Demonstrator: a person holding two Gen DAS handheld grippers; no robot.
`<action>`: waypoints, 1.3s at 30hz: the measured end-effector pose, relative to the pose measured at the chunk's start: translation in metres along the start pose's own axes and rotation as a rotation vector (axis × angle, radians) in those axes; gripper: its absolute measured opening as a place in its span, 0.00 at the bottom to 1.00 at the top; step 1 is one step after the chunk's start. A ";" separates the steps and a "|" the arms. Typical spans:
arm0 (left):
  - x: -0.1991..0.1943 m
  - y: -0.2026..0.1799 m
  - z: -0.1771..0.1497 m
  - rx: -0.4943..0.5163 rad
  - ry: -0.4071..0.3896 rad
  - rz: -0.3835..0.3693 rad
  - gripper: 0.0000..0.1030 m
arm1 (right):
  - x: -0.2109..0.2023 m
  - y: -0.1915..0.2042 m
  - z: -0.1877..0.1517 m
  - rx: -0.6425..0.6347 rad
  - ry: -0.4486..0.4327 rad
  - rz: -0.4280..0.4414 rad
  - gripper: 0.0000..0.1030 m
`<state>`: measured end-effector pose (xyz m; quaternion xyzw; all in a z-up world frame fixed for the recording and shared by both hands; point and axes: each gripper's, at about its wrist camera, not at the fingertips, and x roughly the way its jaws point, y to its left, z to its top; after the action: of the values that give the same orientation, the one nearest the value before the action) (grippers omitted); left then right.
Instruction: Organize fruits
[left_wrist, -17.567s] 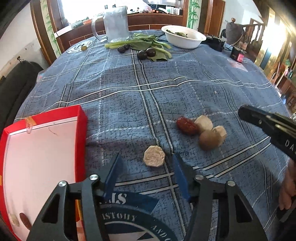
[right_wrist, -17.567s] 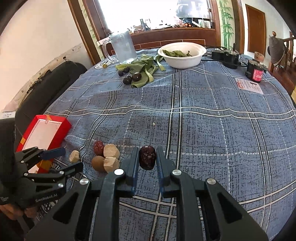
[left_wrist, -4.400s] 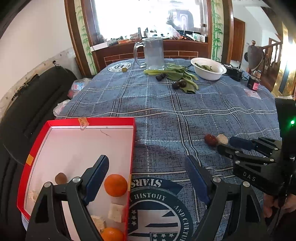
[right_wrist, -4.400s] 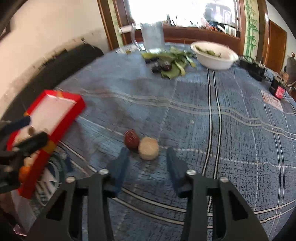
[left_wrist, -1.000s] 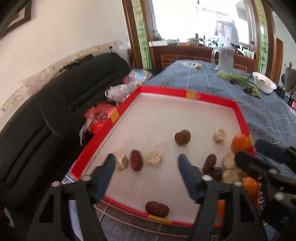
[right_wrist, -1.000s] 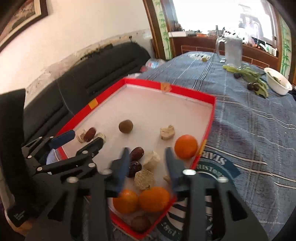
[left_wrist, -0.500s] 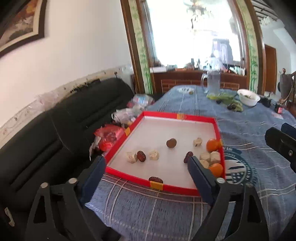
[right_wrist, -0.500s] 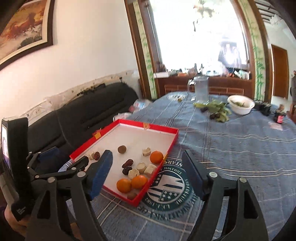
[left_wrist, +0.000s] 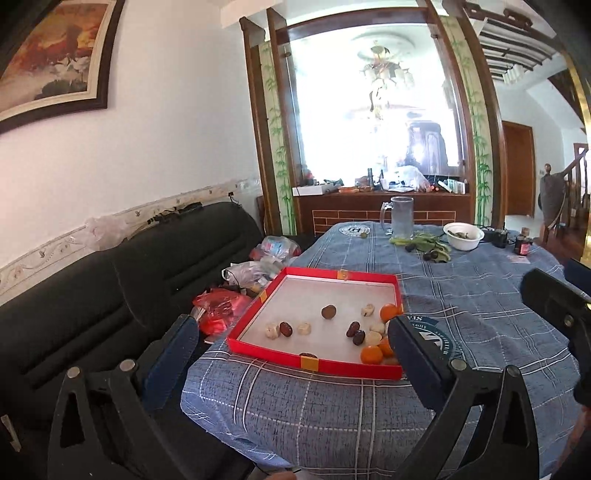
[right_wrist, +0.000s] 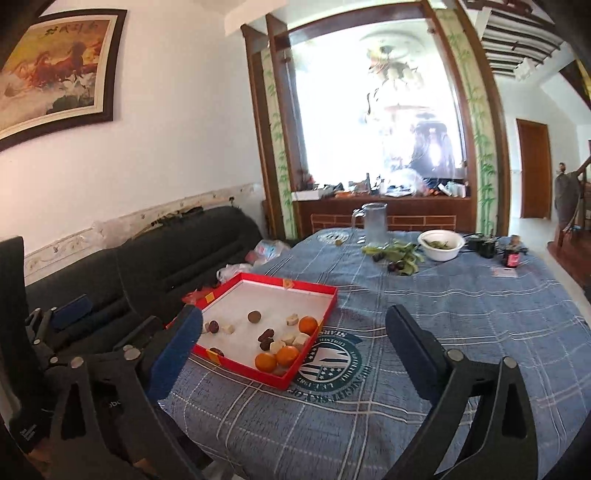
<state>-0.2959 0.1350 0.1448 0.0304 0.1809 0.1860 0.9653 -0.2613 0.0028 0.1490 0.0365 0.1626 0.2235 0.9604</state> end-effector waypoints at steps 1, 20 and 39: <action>-0.001 0.001 -0.001 -0.004 -0.005 0.006 1.00 | -0.005 0.000 -0.001 0.003 -0.006 -0.005 0.98; -0.007 0.013 -0.016 -0.058 0.004 0.072 1.00 | -0.032 0.002 -0.019 0.028 -0.044 -0.034 1.00; -0.009 0.018 -0.018 -0.070 0.006 0.083 1.00 | -0.025 0.018 -0.025 -0.015 -0.018 -0.025 1.00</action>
<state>-0.3168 0.1477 0.1331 0.0037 0.1756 0.2322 0.9567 -0.2979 0.0079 0.1349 0.0291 0.1526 0.2123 0.9648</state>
